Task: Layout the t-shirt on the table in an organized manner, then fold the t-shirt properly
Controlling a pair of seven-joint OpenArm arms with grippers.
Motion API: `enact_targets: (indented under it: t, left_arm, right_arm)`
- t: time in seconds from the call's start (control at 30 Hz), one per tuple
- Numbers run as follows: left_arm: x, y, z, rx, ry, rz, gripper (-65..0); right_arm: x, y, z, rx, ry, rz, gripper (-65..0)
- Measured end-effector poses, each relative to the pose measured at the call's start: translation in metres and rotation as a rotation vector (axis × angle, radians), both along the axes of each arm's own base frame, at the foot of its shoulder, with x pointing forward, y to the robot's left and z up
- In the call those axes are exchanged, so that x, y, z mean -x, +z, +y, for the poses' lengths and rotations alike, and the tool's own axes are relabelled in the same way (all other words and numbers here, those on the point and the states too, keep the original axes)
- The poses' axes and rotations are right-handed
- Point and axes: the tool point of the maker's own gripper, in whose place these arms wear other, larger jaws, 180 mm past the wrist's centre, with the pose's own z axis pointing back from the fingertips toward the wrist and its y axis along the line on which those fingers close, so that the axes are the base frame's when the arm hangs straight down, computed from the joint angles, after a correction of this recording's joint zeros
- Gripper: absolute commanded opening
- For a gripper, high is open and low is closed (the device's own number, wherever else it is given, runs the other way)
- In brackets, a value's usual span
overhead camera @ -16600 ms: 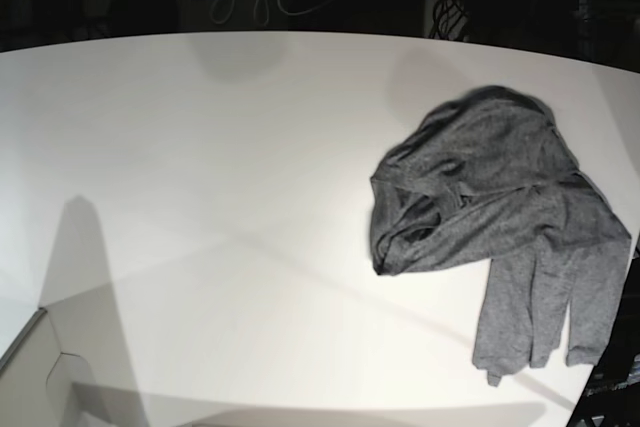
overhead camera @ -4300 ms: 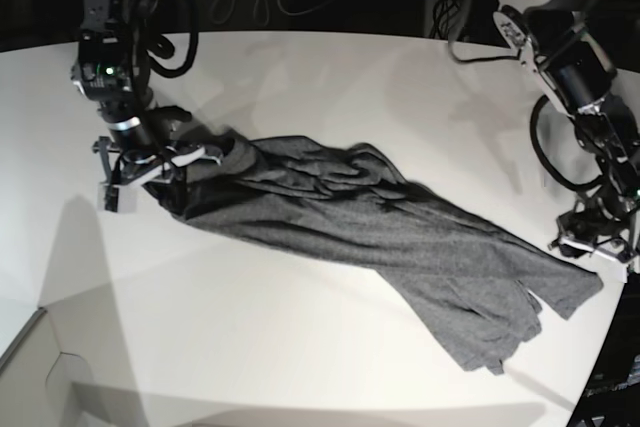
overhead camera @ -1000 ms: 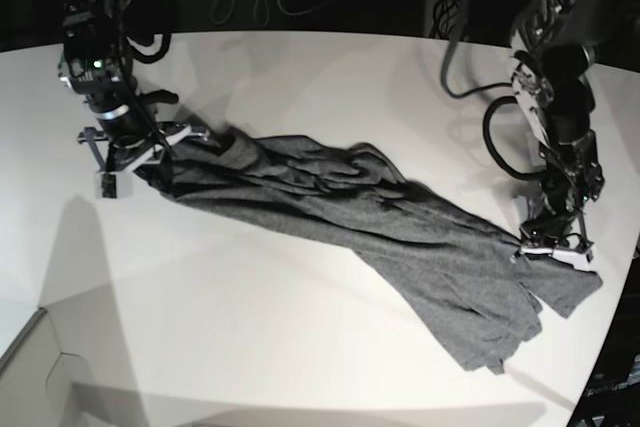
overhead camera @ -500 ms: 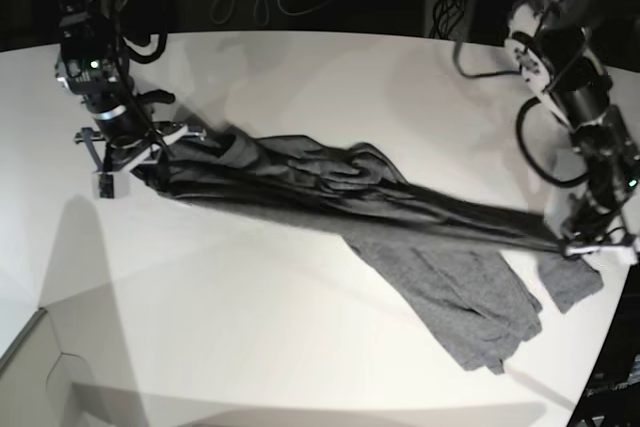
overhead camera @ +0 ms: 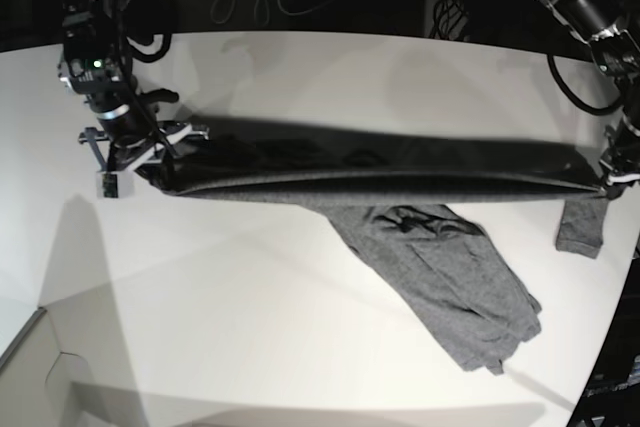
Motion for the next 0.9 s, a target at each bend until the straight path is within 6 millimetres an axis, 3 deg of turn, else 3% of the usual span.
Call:
enact_targets:
  t: [0.27, 0.43, 0.6, 0.8, 0.9]
  left_arm:
    - [0.009, -0.006, 0.001, 0.009, 0.006, 0.017, -64.0]
    - [0.018, -0.018, -0.009, 0.052, -0.047, 0.104, -64.0]
    - [0.023, 0.002, 0.004, 0.015, -0.004, 0.063, -63.2]
    - [0.020, 0.010, 0.007, 0.001, -0.002, 0.041, -40.7]
    - [0.018, 0.009, 0.003, 0.014, 0.006, 0.027, -35.9]
  right_arm:
    - [0.010, -0.008, 0.004, -0.017, -0.007, 0.024, -65.0]
    - [0.017, -0.014, 0.005, -0.018, -0.007, 0.044, -65.0]
    - [0.017, -0.014, 0.005, -0.020, -0.007, 0.042, -65.0]
    - [0.017, -0.014, 0.005, -0.019, -0.007, 0.043, -65.0]
    - [0.017, -0.014, 0.005, -0.019, -0.007, 0.043, -65.0]
